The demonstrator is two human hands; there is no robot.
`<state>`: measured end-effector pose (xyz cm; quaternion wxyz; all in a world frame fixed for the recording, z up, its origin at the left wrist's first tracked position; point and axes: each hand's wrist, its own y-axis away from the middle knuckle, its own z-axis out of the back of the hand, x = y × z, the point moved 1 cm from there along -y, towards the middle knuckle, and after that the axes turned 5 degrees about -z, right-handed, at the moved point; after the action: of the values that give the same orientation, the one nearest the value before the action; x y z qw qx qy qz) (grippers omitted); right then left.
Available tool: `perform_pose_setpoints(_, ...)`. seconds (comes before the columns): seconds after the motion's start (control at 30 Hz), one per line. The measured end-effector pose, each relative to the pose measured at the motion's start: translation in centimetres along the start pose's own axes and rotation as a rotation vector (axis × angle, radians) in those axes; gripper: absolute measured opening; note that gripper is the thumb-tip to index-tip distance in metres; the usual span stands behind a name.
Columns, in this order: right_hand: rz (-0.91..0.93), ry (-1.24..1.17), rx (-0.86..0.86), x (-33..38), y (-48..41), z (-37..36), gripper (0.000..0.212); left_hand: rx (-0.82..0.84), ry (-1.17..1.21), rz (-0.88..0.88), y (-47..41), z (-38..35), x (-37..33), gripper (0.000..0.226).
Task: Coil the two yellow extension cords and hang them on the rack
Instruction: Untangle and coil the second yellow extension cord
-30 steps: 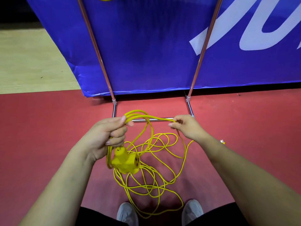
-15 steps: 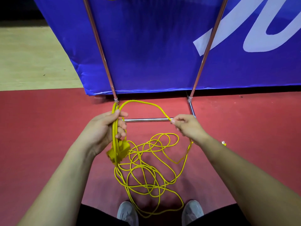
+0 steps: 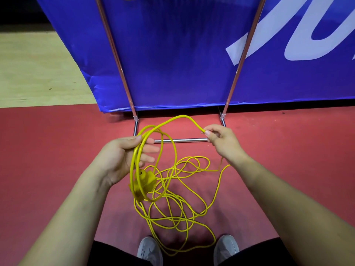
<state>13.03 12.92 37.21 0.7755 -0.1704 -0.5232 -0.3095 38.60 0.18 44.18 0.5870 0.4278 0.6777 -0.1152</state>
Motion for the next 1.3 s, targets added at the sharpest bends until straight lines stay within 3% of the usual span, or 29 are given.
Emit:
perform_pose_setpoints(0.23, 0.07, 0.066, -0.013, 0.5, -0.2, 0.1, 0.012, 0.155, -0.031, -0.052, -0.1, -0.1, 0.5, 0.025)
perform_pose_setpoints(0.33, 0.084, 0.178, 0.029, -0.7, -0.5, 0.4, 0.012, 0.141, 0.155, -0.126, -0.3, 0.4, -0.1, 0.022)
perform_pose_setpoints(0.53, -0.165, 0.483, 0.316, -5.4, 0.2, -0.4, 0.03, 0.073, 0.343, -0.211, -0.6, 1.0, -0.5, 0.026)
perform_pose_setpoints(0.6, -0.205, 0.449, 0.281, -5.8, 0.3, -0.4, 0.025, 0.026, 0.317, -0.233, -0.5, 1.2, -0.9, 0.025)
perform_pose_setpoints(0.7, -0.278, 0.126, 0.154, -5.0, 0.4, -0.4, 0.017, -0.084, 0.174, -0.254, -0.4, 1.3, -1.0, 0.024)
perform_pose_setpoints(0.77, -0.216, 0.16, 0.141, -3.2, 0.5, -0.6, 0.016, -0.123, 0.039, -0.247, -0.4, 1.0, -0.6, 0.023)
perform_pose_setpoints(0.83, -0.097, 0.465, 0.282, -0.6, 0.8, -0.8, 0.009, -0.118, -0.078, -0.229, -0.4, 0.6, -0.2, 0.023)
perform_pose_setpoints(0.9, -0.047, 0.659, 0.588, 2.5, 1.9, -1.5, 0.01, -0.094, -0.18, -0.188, -0.4, 0.0, 0.1, 0.024)
perform_pose_setpoints(1.0, -0.036, 0.512, 0.992, 6.1, 4.3, -2.6, 0.007, 0.03, -0.27, -0.051, 0.0, -1.6, 1.3, 0.022)
perform_pose_setpoints(1.03, -0.016, 0.389, 1.0, 6.9, 4.6, -2.8, 0.008, 0.093, -0.291, -0.013, 0.2, -2.1, 1.8, 0.02)
perform_pose_setpoints(1.17, 0.012, 0.03, 0.749, 8.0, 3.8, -2.5, 0.016, 0.213, -0.254, 0.004, 0.4, -2.6, 1.8, 0.019)
perform_pose_setpoints(1.3, 0.027, 0.151, 0.706, 4.3, 2.7, -1.1, 0.018, 0.09, 0.013, -0.03, -0.1, -1.6, 1.2, 0.014)
